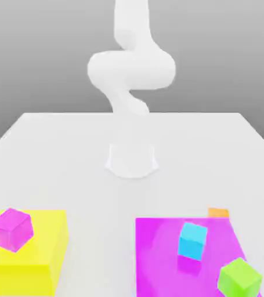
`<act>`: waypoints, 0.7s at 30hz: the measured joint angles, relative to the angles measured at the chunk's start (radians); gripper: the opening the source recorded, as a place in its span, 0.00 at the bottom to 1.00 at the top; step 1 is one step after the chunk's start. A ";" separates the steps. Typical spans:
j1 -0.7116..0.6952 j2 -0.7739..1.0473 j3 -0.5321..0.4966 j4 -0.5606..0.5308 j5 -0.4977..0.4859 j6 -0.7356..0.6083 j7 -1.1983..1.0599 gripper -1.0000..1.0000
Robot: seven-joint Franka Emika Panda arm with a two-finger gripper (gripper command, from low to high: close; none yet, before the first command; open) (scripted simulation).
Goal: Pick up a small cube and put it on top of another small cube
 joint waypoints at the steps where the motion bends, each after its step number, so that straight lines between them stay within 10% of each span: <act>1: -0.003 0.039 0.030 -0.024 0.000 0.025 0.036 0.50; 21: 0.085 0.770 0.460 -0.450 -0.111 0.503 0.772 0.50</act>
